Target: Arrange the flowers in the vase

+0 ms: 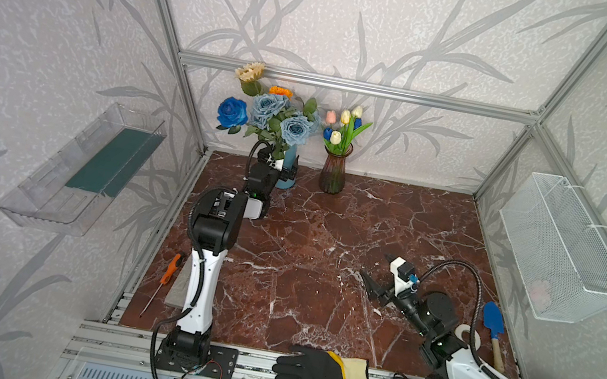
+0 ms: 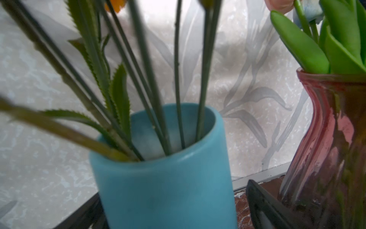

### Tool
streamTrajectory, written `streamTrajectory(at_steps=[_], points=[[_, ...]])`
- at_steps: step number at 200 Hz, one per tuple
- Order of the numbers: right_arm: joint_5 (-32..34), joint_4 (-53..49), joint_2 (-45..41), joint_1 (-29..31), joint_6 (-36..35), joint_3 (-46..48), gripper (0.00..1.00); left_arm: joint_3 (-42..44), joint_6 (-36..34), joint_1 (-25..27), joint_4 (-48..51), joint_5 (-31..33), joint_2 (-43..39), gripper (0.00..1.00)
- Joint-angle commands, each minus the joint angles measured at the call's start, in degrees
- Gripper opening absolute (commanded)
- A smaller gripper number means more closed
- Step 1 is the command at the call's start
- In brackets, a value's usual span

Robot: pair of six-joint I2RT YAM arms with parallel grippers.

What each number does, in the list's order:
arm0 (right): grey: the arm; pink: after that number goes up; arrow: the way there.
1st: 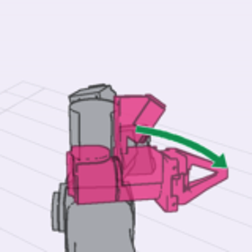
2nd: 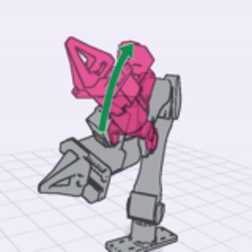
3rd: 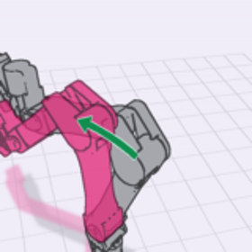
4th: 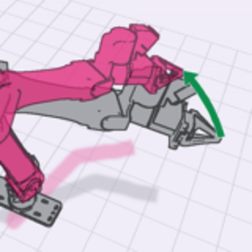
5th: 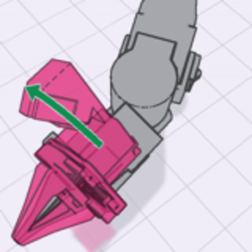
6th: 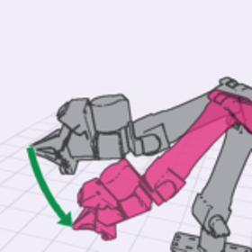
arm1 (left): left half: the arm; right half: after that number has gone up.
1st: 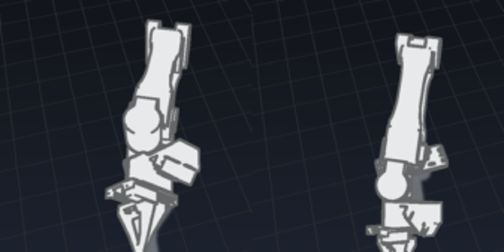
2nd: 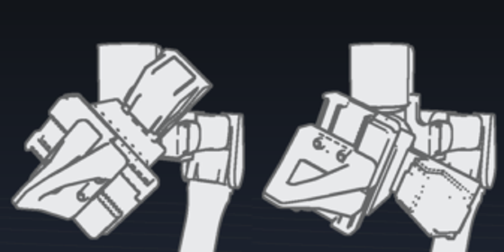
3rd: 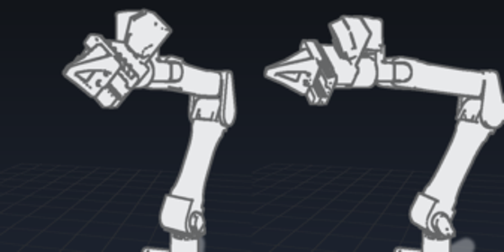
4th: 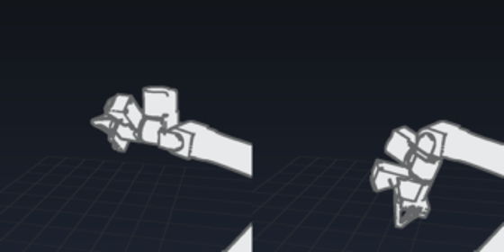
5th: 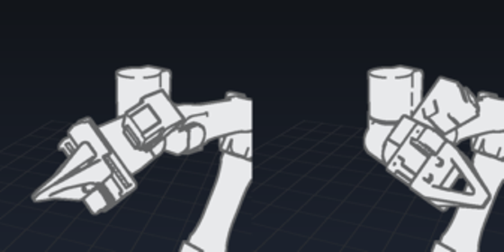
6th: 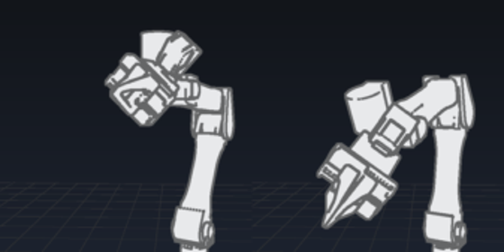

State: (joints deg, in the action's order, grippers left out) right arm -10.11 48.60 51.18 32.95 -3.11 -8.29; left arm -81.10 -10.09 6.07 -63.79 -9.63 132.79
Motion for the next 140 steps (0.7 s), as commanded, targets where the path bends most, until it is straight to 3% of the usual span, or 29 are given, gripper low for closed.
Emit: streamTrajectory(at_steps=[1, 70, 108, 140], points=[[-0.08, 1.85, -0.55, 0.32, -0.46, -1.51, 0.86, 0.0, -1.33, -0.26, 0.99, -1.84, -3.86, 0.99], [-0.4, 1.67, -0.38, 0.27, -0.39, -1.65, 0.86, 0.17, -0.64, -1.23, 4.9, -3.34, -5.08, 0.99], [-0.83, 1.2, -0.04, 0.27, -0.3, -1.99, 0.86, 5.1, -0.03, -1.54, -3.74, -1.73, -5.59, 1.0], [-1.65, 1.15, 1.09, 0.28, -0.13, -2.52, 0.86, 5.93, -0.19, -1.5, -2.51, -1.41, -7.09, 0.99]])
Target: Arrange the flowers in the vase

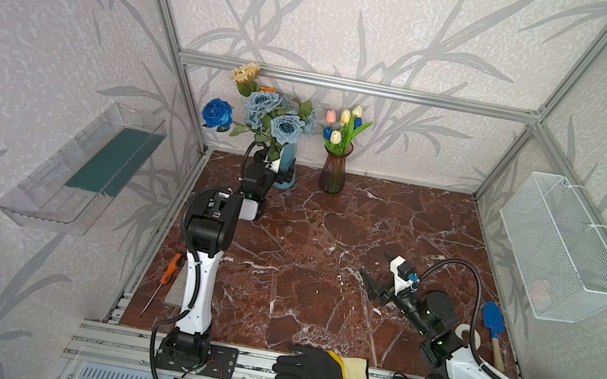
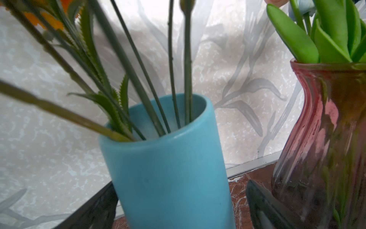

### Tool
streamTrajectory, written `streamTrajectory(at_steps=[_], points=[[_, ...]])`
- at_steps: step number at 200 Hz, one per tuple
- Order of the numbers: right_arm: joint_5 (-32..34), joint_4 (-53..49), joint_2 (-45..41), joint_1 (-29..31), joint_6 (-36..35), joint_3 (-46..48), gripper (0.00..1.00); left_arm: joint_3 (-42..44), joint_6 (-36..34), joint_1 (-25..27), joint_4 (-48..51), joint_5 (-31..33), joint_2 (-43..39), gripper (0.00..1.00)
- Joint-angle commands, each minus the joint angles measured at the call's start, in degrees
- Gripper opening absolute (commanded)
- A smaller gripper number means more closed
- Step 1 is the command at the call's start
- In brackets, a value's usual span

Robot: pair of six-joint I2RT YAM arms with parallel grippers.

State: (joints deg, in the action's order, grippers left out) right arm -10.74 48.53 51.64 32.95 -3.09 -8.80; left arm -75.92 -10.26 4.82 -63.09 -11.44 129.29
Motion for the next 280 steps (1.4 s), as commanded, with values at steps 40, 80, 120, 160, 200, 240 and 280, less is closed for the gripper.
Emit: streamTrajectory(at_steps=[40, 80, 120, 160, 200, 240, 280], points=[[-1.52, 1.3, 1.78, 0.27, -0.21, -2.37, 0.86, -0.94, -0.14, -0.25, -1.24, -0.5, -4.44, 0.99], [-1.47, 1.3, 2.15, 0.27, -0.5, -2.51, 0.86, 0.57, 0.82, -0.33, -3.74, -0.2, -6.04, 0.99], [-1.56, 1.12, 2.03, 0.28, -0.5, -2.53, 0.86, 4.32, 0.33, -0.4, -5.89, 1.04, -7.11, 0.99], [-1.83, 0.95, 2.15, 0.3, -0.34, -2.63, 0.86, 9.13, 0.15, -0.26, -8.53, 1.85, -8.63, 0.99], [-1.83, 0.86, 2.2, 0.28, -0.48, -2.63, 0.86, 15.48, 0.05, -0.31, -12.64, 3.65, -10.17, 0.99], [-0.81, 1.44, 3.22, 0.32, -0.51, -2.66, 0.87, 27.88, -1.33, 1.33, -17.89, 7.19, -16.43, 0.99], [8.85, 6.22, 4.58, 0.27, 0.33, -1.99, 0.91, 41.51, -3.9, 7.39, -18.15, 18.85, -25.21, 1.0]])
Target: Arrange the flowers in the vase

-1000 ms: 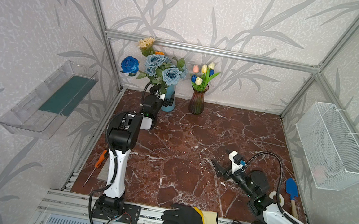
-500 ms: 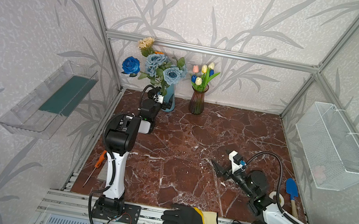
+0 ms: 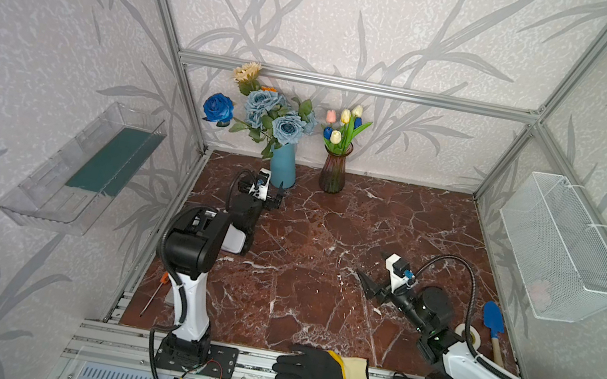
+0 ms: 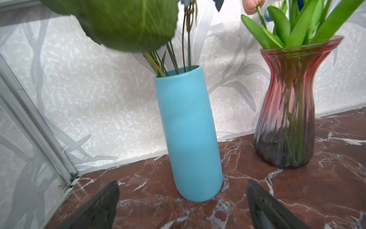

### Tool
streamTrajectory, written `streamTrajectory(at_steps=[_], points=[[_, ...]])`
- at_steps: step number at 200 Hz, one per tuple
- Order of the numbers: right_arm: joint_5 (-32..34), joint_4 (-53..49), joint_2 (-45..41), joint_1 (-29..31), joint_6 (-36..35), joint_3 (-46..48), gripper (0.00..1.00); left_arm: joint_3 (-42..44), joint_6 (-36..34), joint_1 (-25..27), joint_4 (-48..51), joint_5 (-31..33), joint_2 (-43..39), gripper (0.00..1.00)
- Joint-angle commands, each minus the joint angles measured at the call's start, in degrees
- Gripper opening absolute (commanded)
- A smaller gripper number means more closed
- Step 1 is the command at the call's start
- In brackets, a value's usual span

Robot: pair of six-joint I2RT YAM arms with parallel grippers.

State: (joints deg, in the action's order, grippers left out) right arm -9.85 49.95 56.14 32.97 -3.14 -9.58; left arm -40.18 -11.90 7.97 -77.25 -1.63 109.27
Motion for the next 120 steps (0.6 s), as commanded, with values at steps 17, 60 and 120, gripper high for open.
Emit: streamTrajectory(at_steps=[17, 60, 120], points=[[16.72, 5.47, -0.38, 0.25, -1.59, -1.05, 0.95, 11.49, -2.28, 10.85, -3.94, 22.3, -10.44, 1.0], [41.19, 0.6, -3.76, 0.16, -8.88, -2.76, 0.96, 16.52, -20.13, 27.87, -3.87, 50.78, -19.63, 0.99], [48.29, 4.73, 4.42, -6.37, -12.21, -1.23, 0.99, 24.63, -16.09, 24.96, -3.88, 65.46, -29.19, 0.99]])
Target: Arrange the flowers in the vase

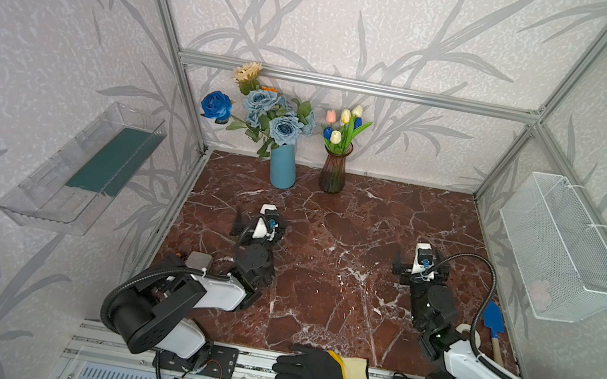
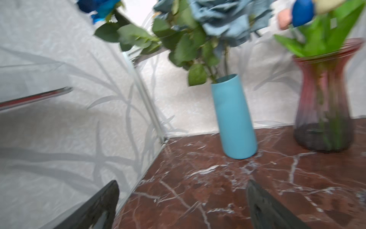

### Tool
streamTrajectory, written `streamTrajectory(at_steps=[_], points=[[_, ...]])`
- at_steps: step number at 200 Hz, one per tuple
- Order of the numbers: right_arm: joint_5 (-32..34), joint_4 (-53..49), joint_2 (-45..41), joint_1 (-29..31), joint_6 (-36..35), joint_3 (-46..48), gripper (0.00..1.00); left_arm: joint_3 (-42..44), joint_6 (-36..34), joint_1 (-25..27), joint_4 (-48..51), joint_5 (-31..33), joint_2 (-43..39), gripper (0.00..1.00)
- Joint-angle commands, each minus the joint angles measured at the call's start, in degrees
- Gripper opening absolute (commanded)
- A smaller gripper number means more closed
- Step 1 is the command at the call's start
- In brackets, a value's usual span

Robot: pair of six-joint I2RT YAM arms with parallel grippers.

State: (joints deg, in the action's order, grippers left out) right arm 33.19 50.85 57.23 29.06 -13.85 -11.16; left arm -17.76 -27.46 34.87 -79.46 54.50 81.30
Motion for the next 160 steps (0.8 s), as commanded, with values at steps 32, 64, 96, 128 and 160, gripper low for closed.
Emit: streamTrajectory(at_steps=[32, 64, 96, 128, 160], points=[[-0.53, 2.8, 7.05, -7.8, 2.5, 0.86, 0.99, 6.37, 6.73, -10.31, -1.66, 6.5, 0.62, 0.99], [-8.23, 6.87, 12.14, -13.08, 5.98, 1.74, 0.99, 8.9, 16.73, -18.69, -1.28, -4.89, 3.07, 0.99], [-12.67, 17.57, 22.14, -16.38, 7.08, 2.2, 1.0, 7.68, 10.52, -19.66, -1.75, -13.78, 6.4, 0.99], [-18.6, 29.85, 34.46, -18.16, 7.53, 1.6, 1.0, 9.6, 11.01, -19.67, -1.75, -16.2, 4.57, 0.99], [-23.17, 29.79, 37.36, -18.16, 5.58, 0.25, 1.0, 10.34, 13.83, -19.58, -1.67, -19.2, 3.43, 0.99]])
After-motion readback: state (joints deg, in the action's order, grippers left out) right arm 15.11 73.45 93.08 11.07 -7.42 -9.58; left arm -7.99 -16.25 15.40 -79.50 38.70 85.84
